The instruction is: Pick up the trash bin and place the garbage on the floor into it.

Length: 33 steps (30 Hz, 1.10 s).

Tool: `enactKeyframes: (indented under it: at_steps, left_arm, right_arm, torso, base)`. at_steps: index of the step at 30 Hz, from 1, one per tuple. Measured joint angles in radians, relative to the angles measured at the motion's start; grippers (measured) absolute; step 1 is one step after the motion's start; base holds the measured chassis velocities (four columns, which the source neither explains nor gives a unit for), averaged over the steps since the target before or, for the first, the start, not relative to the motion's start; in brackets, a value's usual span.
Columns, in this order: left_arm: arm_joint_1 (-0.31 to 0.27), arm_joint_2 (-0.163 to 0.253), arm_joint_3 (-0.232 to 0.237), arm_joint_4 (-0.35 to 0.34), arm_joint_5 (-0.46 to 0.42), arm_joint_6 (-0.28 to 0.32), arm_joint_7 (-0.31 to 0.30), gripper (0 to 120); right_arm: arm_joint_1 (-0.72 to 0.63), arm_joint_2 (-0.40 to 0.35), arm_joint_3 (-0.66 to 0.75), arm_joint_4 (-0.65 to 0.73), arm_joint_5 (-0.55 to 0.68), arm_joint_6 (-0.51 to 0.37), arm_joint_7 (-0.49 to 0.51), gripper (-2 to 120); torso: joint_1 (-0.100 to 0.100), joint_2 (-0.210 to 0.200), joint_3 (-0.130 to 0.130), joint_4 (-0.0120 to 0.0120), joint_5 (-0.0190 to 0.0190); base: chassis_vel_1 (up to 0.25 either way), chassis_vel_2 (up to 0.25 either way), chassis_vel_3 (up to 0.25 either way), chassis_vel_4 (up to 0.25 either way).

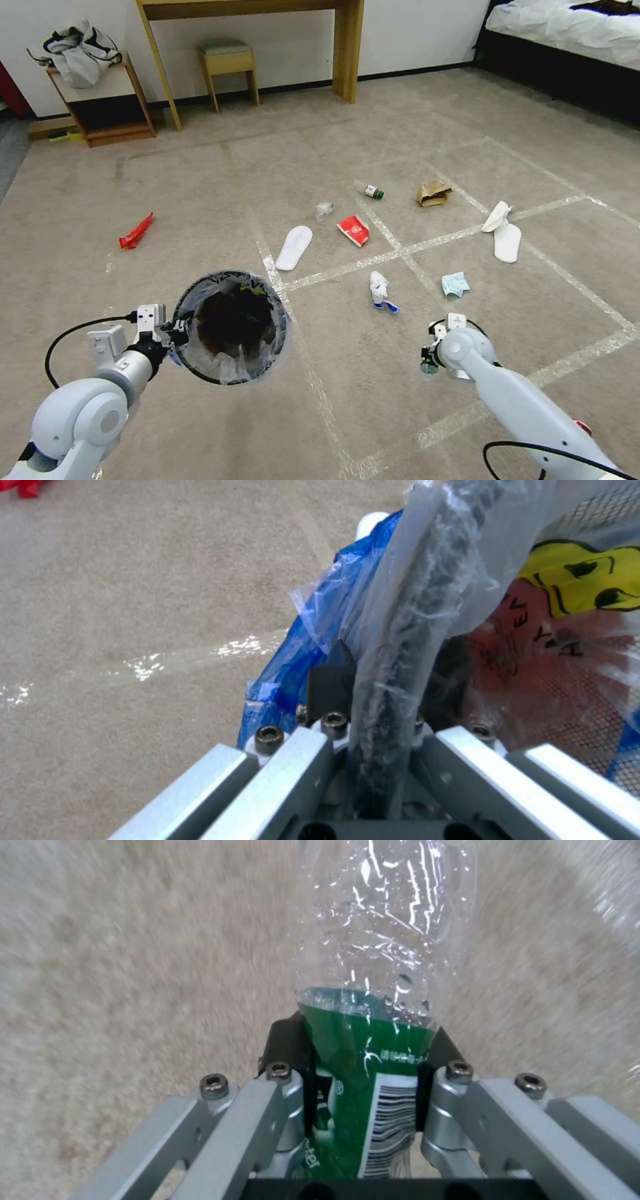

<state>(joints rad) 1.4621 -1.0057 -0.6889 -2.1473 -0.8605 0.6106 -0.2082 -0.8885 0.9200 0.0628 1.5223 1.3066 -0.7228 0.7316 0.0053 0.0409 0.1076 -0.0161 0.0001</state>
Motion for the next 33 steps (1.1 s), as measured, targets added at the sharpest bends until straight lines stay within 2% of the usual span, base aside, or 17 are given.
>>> enactKeyframes:
  at_steps: [7, 9, 13, 15, 18, 22, 24, 25, 26, 27, 29, 33]
  left_arm:
    - [-0.011, 0.018, 0.02, -0.015, -0.067, 0.006, -0.039, 0]
    - [-0.018, 0.031, 0.037, -0.02, -0.122, 0.017, -0.07, 0]
    - [-0.023, 0.043, 0.051, -0.021, -0.161, 0.024, -0.093, 0]
    - [-0.041, 0.056, 0.072, -0.018, -0.218, 0.037, -0.118, 0]
    - [-0.06, 0.061, 0.087, -0.014, -0.261, 0.045, -0.14, 0]
    - [-0.07, 0.064, 0.095, -0.013, -0.285, 0.051, -0.153, 0]
    - [-0.073, 0.065, 0.097, -0.018, -0.339, 0.062, -0.188, 0]
    - [-0.073, 0.065, 0.097, -0.018, -0.339, 0.062, -0.188, 0]
    - [-0.085, 0.064, 0.104, -0.022, -0.38, 0.067, -0.211, 0]
    - [-0.085, 0.064, 0.104, -0.022, -0.38, 0.067, -0.211, 0]
    - [-0.096, 0.067, 0.114, -0.026, -0.394, 0.073, -0.225, 0]
    - [-0.103, 0.08, 0.129, -0.032, -0.395, 0.083, -0.225, 0]
  right_arm:
    - [-0.086, -0.05, 0.122, 0.18, -0.042, 0.039, -0.029, 21]
    - [-0.144, -0.071, 0.199, 0.268, -0.105, 0.091, -0.084, 21]
    - [-0.208, -0.084, 0.274, 0.332, -0.188, 0.148, -0.155, 21]
    - [-0.327, -0.107, 0.384, 0.427, -0.28, 0.209, -0.262, 21]
    - [-0.388, -0.117, 0.443, 0.505, -0.29, 0.242, -0.317, 21]
    - [-0.41, -0.127, 0.465, 0.554, -0.288, 0.282, -0.363, 21]
    - [-0.413, -0.144, 0.47, 0.616, -0.283, 0.376, -0.475, 21]
    - [-0.413, -0.144, 0.47, 0.616, -0.283, 0.376, -0.475, 21]
    - [-0.412, -0.147, 0.467, 0.638, -0.284, 0.446, -0.547, 21]
    - [-0.412, -0.147, 0.467, 0.638, -0.284, 0.446, -0.547, 21]
    - [-0.412, -0.147, 0.453, 0.66, -0.28, 0.523, -0.631, 21]
    - [-0.406, -0.147, 0.44, 0.676, -0.275, 0.554, -0.674, 21]
  torso:
    - [0.0, 0.0, 0.0, -0.0002, 0.0]
    - [0.0, 0.0, 0.0, 0.0, -0.0002]
    - [0.0, 0.0, 0.0, -0.0001, 0.0]
    - [0.0, 0.0, 0.0, -0.0006, 0.0]
    - [0.0, 0.0, 0.0, -0.0008, 0.0]
    - [0.0, 0.0, 0.0, -0.0008, -0.0002]
    - [0.0, 0.0, 0.0, 0.0003, 0.0]
    - [0.0, 0.0, 0.0, 0.0003, 0.0]
    - [0.0, 0.0, 0.0, 0.0003, -0.0005]
    - [0.0, 0.0, 0.0, 0.0003, -0.0005]
    - [0.0, 0.0, 0.0, -0.0002, 0.0]
    - [0.0, 0.0, 0.0, 0.0001, -0.0001]
  base:
    - [0.0, 0.0, 0.0, 0.0]
    - [0.0, 0.0, 0.0, 0.0]
    - [0.0, 0.0, 0.0, 0.0]
    - [0.0, 0.0, 0.0, 0.0]
    - [0.0, 0.0, 0.0, 0.0]
    - [0.0, 0.0, 0.0, 0.0]
    - [0.0, 0.0, 0.0, 0.0]
    - [0.0, 0.0, 0.0, 0.0]
    - [0.0, 0.0, 0.0, 0.0]
    - [0.0, 0.0, 0.0, 0.0]
    - [0.0, 0.0, 0.0, 0.0]
    - [0.0, 0.0, 0.0, 0.0]
